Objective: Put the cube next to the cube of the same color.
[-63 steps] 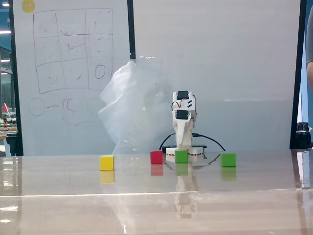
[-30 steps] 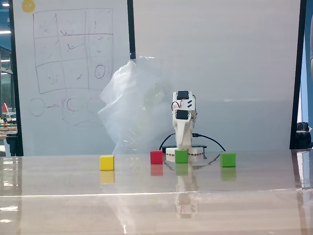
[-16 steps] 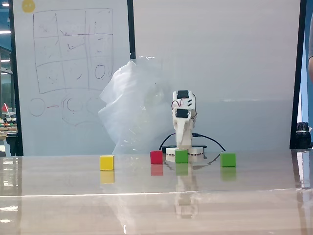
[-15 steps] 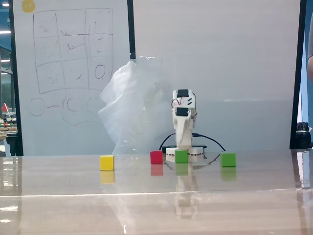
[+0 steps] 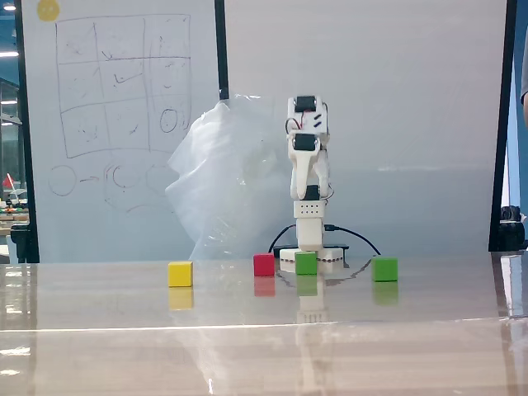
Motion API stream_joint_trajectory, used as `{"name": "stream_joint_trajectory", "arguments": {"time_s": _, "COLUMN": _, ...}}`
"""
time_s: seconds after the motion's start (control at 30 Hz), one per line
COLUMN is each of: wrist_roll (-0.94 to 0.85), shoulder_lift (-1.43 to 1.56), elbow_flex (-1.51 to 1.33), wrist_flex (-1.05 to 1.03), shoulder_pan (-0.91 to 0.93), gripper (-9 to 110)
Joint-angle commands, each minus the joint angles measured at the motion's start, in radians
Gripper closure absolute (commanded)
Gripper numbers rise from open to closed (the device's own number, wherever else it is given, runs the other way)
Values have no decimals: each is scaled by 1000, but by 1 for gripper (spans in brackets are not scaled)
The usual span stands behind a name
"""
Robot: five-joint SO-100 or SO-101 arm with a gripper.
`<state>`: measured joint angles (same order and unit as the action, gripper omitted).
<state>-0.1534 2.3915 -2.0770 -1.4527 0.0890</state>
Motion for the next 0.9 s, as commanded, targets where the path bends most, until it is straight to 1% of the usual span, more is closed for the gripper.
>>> {"name": "stream_joint_trajectory", "arguments": {"time_s": 0.0, "wrist_roll": 2, "shoulder_lift": -141, "elbow_flex": 241, "wrist_flex": -86, "shoulder_pan": 2, "gripper": 100}}
{"name": "stream_joint_trajectory", "arguments": {"time_s": 0.2, "wrist_roll": -2, "shoulder_lift": -285, "elbow_flex": 201, "wrist_flex": -121, "shoulder_pan": -2, "gripper": 100}}
{"name": "stream_joint_trajectory", "arguments": {"time_s": 0.43, "wrist_roll": -5, "shoulder_lift": -402, "elbow_flex": 144, "wrist_flex": -100, "shoulder_pan": -2, "gripper": 99}}
{"name": "stream_joint_trajectory", "arguments": {"time_s": 0.7, "wrist_roll": 0, "shoulder_lift": -422, "elbow_flex": 60, "wrist_flex": -23, "shoulder_pan": 9, "gripper": 85}}
{"name": "stream_joint_trajectory", "arguments": {"time_s": 0.87, "wrist_roll": -2, "shoulder_lift": -431, "elbow_flex": -37, "wrist_flex": 64, "shoulder_pan": 11, "gripper": 75}}
